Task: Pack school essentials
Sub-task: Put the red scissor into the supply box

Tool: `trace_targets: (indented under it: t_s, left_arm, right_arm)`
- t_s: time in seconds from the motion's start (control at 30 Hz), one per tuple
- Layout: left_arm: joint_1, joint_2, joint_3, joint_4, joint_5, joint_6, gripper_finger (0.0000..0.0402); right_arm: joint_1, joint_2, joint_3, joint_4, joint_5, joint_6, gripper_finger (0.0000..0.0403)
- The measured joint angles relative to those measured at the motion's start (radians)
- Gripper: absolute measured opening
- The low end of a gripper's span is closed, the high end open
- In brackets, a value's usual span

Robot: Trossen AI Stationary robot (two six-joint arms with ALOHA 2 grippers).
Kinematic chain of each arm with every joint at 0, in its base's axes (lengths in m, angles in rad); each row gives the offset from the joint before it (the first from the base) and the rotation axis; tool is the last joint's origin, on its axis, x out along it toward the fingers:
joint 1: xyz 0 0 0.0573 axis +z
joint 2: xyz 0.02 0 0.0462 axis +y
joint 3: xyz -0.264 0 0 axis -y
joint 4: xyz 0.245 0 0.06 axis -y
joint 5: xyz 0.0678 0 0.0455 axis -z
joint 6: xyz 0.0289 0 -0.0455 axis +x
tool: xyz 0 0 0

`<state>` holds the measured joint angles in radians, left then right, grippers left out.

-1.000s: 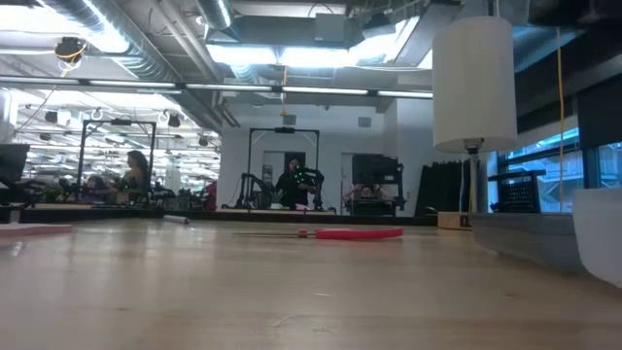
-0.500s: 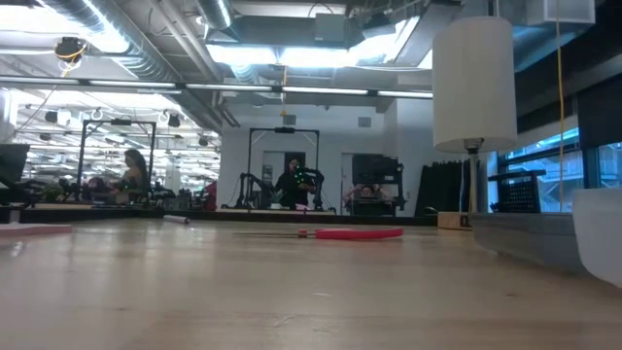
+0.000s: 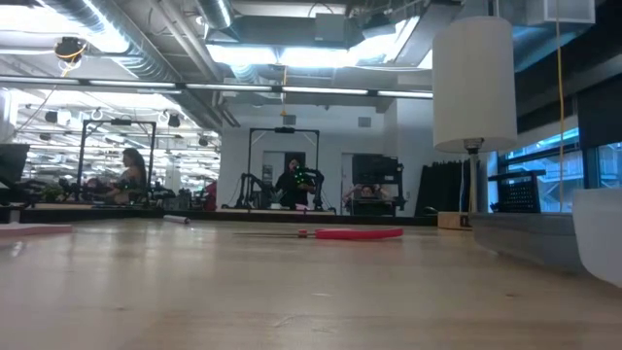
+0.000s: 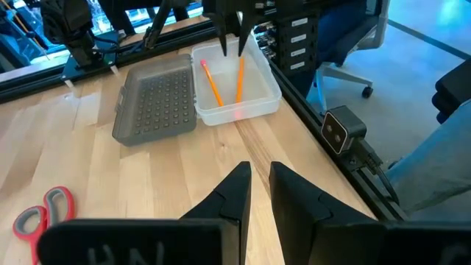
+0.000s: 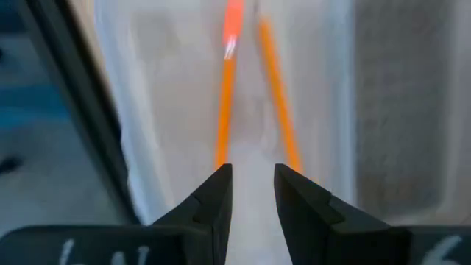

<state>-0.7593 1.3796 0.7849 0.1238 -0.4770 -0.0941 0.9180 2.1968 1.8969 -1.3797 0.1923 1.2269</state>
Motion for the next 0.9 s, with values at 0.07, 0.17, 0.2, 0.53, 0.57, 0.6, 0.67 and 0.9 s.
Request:
trace_targets:
  t_s: [0.07, 0.17, 0.2, 0.53, 0.57, 0.6, 0.67, 0.9]
  left_arm:
    - [0.005, 0.0, 0.0, 0.0, 0.0, -0.005, 0.0047]
    - [0.034, -0.002, 0.0, -0.014, 0.002, -0.054, 0.0047]
    - [0.048, -0.005, 0.0, -0.022, 0.001, -0.059, 0.0047]
    - [0.195, -0.103, 0.001, -0.205, 0.058, -0.054, 0.0047]
    - [0.205, -0.114, 0.001, -0.229, 0.059, -0.054, 0.0047]
    - [0.214, -0.123, 0.001, -0.248, 0.059, -0.053, 0.0047]
    - [0.23, -0.138, 0.001, -0.283, 0.056, -0.053, 0.0047]
    - [0.265, -0.153, 0.001, -0.337, 0.049, -0.054, 0.0047]
  right_arm:
    - [0.0, -0.02, 0.0, -0.009, 0.094, -0.004, 0.0104]
    - [-0.001, -0.054, 0.0, -0.033, 0.192, -0.012, 0.0104]
    - [-0.002, -0.066, 0.0, -0.041, 0.222, -0.021, 0.0104]
    - [-0.12, -0.217, 0.0, -0.045, 0.34, -0.283, 0.0104]
    - [-0.142, -0.228, 0.0, -0.045, 0.34, -0.323, 0.0104]
    - [-0.165, -0.238, 0.0, -0.039, 0.334, -0.359, 0.0104]
    - [-0.214, -0.25, 0.0, -0.025, 0.316, -0.45, 0.0104]
    - [-0.401, -0.263, -0.009, 0.129, 0.137, -0.799, 0.0104]
